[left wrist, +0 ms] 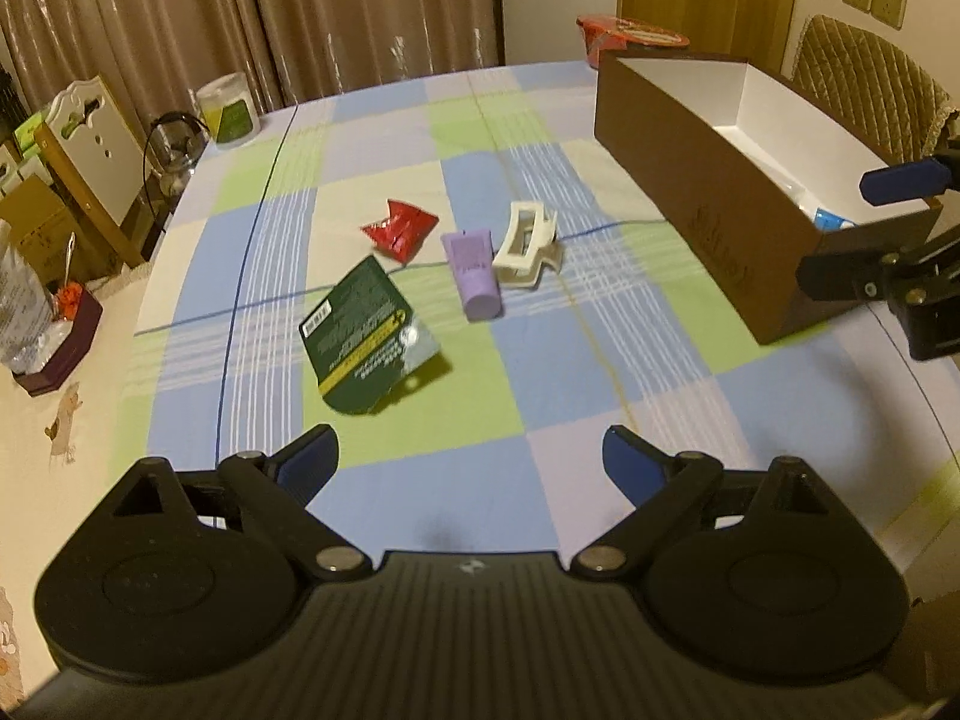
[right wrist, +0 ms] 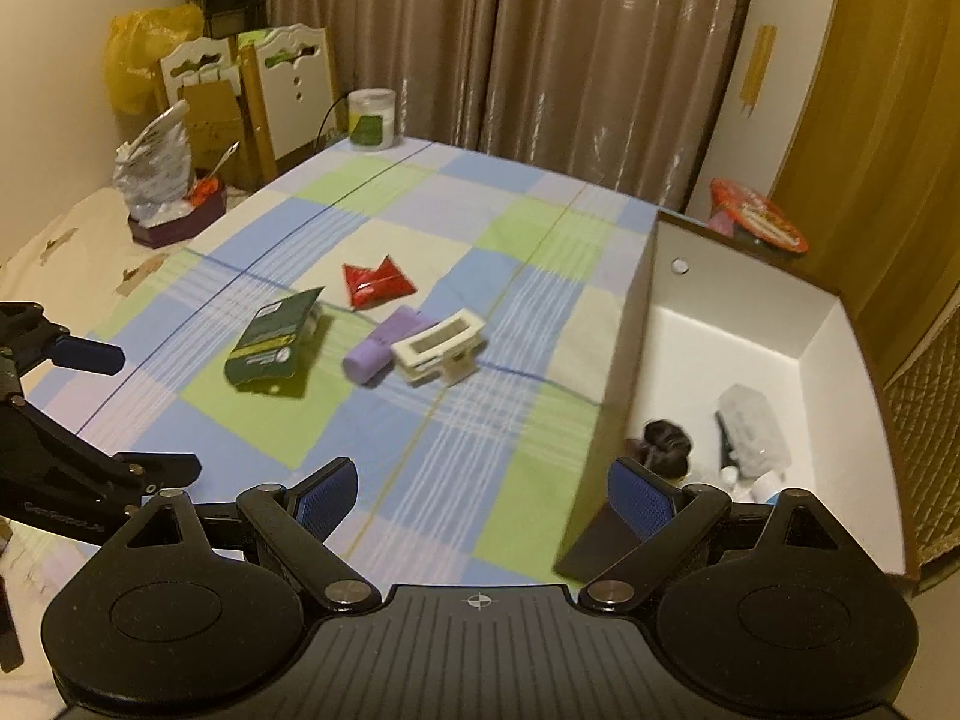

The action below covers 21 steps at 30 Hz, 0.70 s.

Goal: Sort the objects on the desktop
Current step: 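Move both open tools back over the remaining items on the table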

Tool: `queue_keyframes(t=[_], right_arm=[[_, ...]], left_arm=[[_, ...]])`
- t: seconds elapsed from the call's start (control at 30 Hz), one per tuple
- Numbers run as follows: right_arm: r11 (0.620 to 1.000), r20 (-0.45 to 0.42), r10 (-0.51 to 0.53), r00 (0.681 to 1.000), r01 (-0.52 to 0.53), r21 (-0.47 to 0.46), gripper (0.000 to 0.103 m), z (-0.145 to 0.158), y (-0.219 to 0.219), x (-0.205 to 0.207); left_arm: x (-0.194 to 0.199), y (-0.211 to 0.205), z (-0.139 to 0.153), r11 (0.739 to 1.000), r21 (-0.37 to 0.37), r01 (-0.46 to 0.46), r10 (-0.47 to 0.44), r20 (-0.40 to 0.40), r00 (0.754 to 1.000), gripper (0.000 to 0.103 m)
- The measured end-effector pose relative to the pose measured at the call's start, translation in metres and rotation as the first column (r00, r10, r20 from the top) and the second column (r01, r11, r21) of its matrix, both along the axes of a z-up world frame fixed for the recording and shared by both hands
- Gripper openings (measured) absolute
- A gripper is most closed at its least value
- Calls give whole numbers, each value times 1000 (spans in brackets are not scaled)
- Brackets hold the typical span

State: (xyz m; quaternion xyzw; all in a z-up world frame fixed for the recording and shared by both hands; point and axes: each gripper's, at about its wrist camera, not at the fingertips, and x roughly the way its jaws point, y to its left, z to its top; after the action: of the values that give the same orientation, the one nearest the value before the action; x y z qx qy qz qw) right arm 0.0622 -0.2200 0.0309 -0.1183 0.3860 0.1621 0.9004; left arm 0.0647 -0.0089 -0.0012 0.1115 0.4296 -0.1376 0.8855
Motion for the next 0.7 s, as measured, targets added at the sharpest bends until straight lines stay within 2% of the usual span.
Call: queue_keyframes(t=[0.37, 0.57, 0.7], right_arm=[[1000, -32, -3, 999, 2, -12, 93, -11, 24, -3], [999, -35, 25, 999, -26, -26, 93, -13, 36, 0], [997, -25, 44, 999, -45, -58, 93, -14, 39, 6]], left_arm=[[5, 17, -4, 1000, -27, 10, -10, 1, 1000, 93], [14, 24, -1, 998, -37, 60, -59, 14, 998, 92], [27, 23, -3, 995, -32, 91, -91, 24, 996, 86]])
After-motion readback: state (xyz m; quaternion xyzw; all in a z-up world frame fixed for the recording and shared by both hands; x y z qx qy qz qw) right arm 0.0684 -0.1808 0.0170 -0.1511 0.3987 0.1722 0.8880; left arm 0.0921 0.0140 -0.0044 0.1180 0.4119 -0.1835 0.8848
